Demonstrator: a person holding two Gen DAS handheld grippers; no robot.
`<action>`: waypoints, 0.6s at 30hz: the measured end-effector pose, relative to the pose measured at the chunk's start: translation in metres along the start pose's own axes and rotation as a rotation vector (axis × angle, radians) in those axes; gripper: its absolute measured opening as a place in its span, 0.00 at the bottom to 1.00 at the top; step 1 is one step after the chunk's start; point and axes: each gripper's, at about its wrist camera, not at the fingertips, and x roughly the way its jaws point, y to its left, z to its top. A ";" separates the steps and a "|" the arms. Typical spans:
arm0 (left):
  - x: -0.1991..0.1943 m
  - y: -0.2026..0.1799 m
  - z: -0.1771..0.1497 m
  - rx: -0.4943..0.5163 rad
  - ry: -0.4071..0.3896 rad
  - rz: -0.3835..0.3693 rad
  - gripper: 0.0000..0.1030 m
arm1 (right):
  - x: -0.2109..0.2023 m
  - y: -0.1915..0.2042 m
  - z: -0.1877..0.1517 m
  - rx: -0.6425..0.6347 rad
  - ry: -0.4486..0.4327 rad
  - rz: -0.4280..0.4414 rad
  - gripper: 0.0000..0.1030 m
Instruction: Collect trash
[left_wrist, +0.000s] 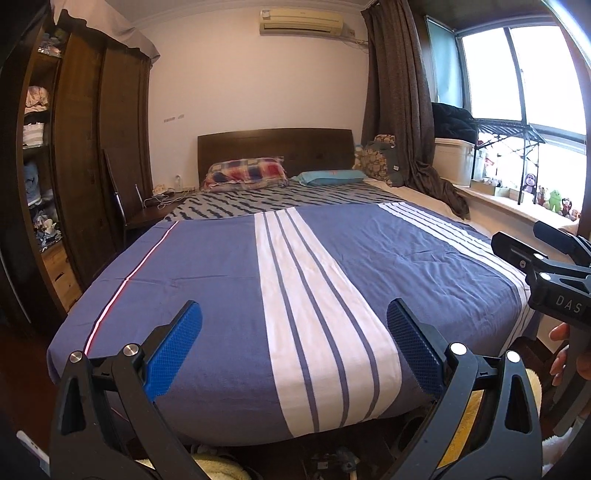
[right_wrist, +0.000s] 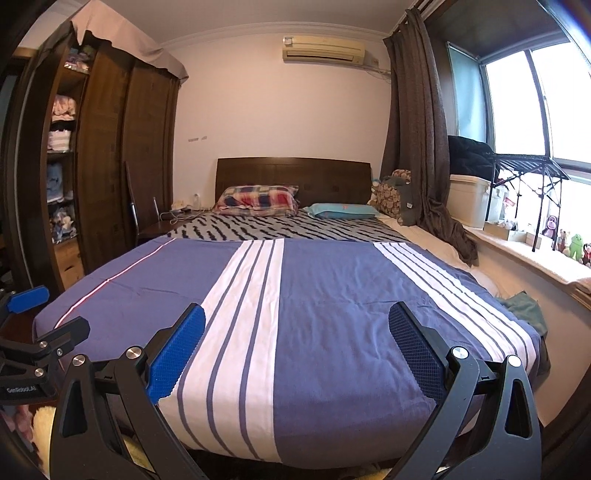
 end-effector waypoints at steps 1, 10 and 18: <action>0.000 0.002 0.001 -0.001 -0.003 0.003 0.92 | 0.001 0.001 0.000 0.001 0.001 -0.001 0.97; -0.003 0.004 0.000 -0.006 -0.008 0.013 0.92 | 0.001 0.005 -0.002 0.002 0.006 0.004 0.97; 0.001 0.003 -0.003 -0.006 0.010 0.013 0.92 | 0.004 0.006 -0.004 0.003 0.016 0.010 0.97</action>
